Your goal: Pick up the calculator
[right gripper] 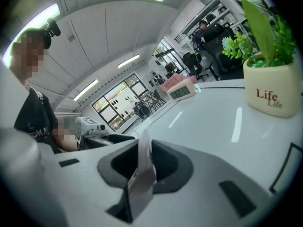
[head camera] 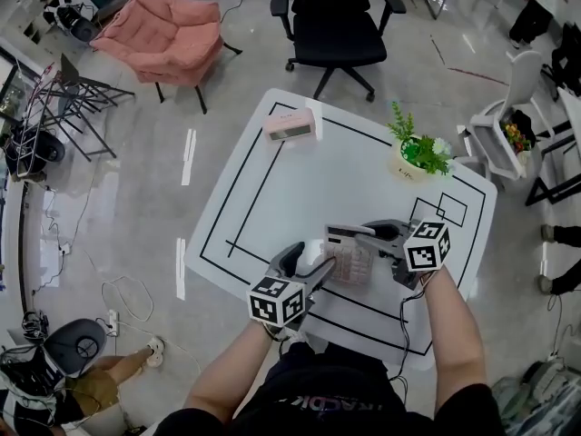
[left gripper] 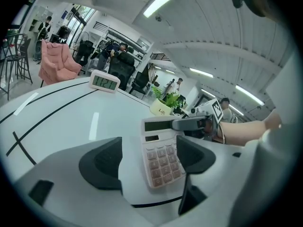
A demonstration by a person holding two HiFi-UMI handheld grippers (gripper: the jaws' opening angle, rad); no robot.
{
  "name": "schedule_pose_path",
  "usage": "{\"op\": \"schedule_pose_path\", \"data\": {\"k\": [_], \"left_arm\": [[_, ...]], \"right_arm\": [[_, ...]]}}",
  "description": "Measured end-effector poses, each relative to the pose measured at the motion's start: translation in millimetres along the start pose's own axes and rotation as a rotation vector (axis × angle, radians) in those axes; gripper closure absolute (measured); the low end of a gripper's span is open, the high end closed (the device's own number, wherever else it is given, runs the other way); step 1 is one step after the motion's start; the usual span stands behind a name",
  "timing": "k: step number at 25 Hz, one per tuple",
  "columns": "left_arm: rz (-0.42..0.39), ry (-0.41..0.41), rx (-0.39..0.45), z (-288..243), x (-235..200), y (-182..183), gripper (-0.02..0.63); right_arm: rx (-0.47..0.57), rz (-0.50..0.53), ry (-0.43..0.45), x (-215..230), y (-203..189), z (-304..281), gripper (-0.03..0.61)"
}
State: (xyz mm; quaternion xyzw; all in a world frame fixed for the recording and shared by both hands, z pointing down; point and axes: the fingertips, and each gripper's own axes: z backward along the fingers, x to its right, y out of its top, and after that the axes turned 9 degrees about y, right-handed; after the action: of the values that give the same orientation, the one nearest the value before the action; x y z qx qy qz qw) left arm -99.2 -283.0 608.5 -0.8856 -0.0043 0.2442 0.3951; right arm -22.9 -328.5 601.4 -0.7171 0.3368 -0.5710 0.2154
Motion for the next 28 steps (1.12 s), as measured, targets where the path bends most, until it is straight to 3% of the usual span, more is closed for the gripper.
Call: {"op": "schedule_pose_path", "data": {"k": [10, 17, 20, 24, 28], "left_arm": [[0.041, -0.162, -0.02, 34, 26, -13, 0.261], [0.095, -0.338, -0.026, 75, 47, -18, 0.263], [0.109, -0.438, -0.028, 100, 58, -23, 0.304], [0.104, -0.563, -0.036, 135, 69, -30, 0.438], [0.148, -0.635, -0.027, 165, 68, -37, 0.471]], "right_arm": [[0.23, -0.007, 0.042, -53, 26, 21, 0.512], [0.351, 0.025, 0.104, -111, 35, 17, 0.511], [0.375, 0.032, 0.134, -137, 31, 9, 0.511], [0.408, 0.042, 0.144, -169, 22, -3, 0.511], [0.44, 0.045, 0.11, -193, 12, -13, 0.511]]}}
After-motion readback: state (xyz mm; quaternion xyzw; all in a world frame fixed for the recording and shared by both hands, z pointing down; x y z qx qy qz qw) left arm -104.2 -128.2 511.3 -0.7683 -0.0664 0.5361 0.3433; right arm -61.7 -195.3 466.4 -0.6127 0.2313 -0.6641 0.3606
